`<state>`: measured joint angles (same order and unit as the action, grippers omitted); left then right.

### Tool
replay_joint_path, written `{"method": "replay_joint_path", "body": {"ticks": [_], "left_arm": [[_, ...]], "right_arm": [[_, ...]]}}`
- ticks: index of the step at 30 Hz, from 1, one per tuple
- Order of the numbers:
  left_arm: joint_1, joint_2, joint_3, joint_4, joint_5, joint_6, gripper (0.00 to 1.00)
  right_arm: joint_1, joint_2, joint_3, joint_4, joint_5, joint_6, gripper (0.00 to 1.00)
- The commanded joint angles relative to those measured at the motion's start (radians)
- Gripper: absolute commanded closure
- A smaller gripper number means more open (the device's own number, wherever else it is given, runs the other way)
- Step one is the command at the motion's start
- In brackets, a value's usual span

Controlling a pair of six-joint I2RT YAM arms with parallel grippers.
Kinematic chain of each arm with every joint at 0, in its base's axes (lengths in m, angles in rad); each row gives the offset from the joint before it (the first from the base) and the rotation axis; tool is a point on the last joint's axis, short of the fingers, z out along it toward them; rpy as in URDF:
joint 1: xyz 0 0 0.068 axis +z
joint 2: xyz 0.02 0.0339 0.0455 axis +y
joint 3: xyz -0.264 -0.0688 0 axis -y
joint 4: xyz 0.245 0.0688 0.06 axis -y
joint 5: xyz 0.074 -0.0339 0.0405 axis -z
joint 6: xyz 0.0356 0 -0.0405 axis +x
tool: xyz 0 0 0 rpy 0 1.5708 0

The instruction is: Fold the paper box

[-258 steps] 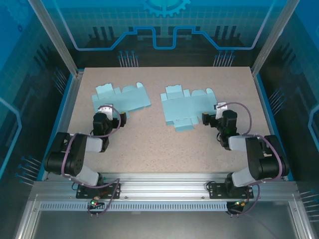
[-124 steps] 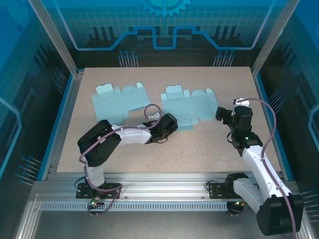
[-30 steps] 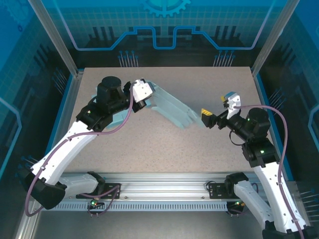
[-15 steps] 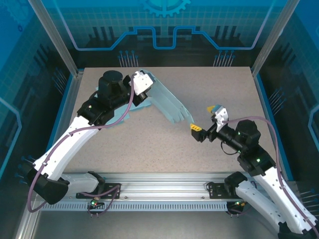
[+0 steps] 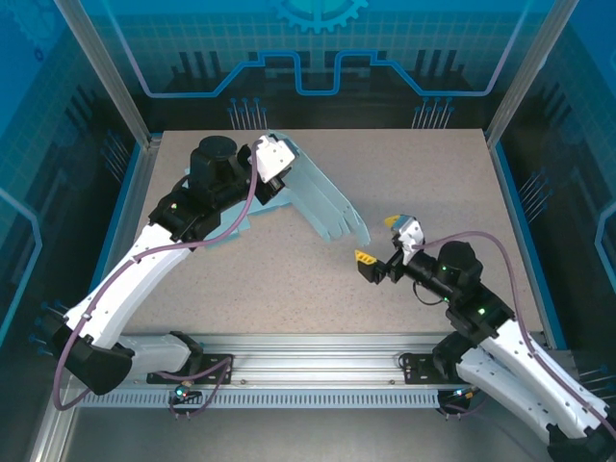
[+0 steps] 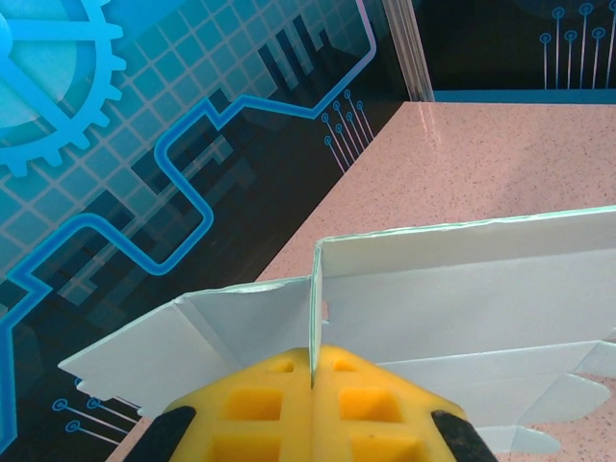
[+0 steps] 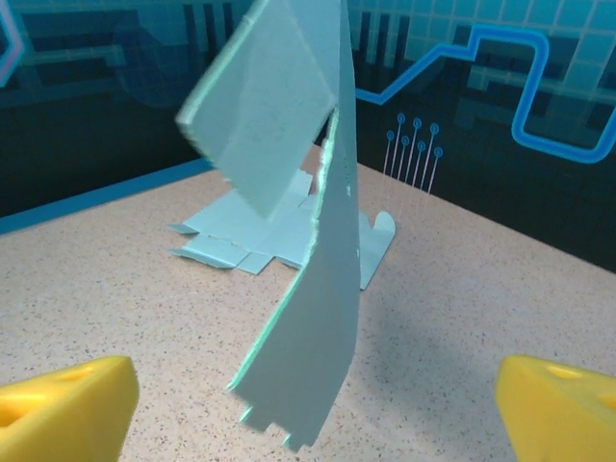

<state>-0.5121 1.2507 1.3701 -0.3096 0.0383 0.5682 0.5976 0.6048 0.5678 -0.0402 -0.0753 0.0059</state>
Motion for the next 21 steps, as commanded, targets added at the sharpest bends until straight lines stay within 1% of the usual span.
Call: {"method": "replay_joint_path", "body": {"ticks": [1,3,4,8,10,12,14,19,20,21], "left_arm": [[0.007,-0.008,0.003,0.011,0.016,-0.033,1.0],[0.007,-0.009,0.001,0.013,0.019,-0.035,1.0],[0.007,-0.009,0.0,0.016,0.019,-0.037,1.0],[0.006,-0.01,-0.005,0.022,0.019,-0.036,1.0],[0.006,-0.01,-0.011,0.02,0.024,-0.032,1.0],[0.007,-0.013,-0.02,0.022,0.029,-0.028,1.0],[0.007,-0.013,-0.029,0.023,0.032,-0.022,1.0],[0.007,-0.012,-0.037,0.007,0.058,0.012,1.0],[0.006,-0.015,-0.041,-0.001,0.063,0.027,0.95],[0.008,-0.013,-0.038,-0.016,0.065,0.044,0.82]], "right_arm": [[0.021,0.067,0.01,0.117,0.047,-0.003,0.12],[0.025,0.106,0.014,0.148,0.058,-0.002,0.23],[0.027,0.121,0.018,0.158,0.06,-0.003,0.27],[0.031,0.154,0.029,0.178,0.069,-0.012,0.56],[0.033,0.154,0.031,0.178,0.075,-0.023,0.74],[0.034,0.15,0.036,0.17,0.085,-0.031,0.89],[0.033,0.148,0.046,0.149,0.094,-0.04,1.0],[0.033,0.158,0.075,0.087,0.11,-0.065,1.0],[0.033,0.161,0.088,0.063,0.118,-0.071,1.0],[0.032,0.167,0.106,0.028,0.131,-0.077,1.0]]}}
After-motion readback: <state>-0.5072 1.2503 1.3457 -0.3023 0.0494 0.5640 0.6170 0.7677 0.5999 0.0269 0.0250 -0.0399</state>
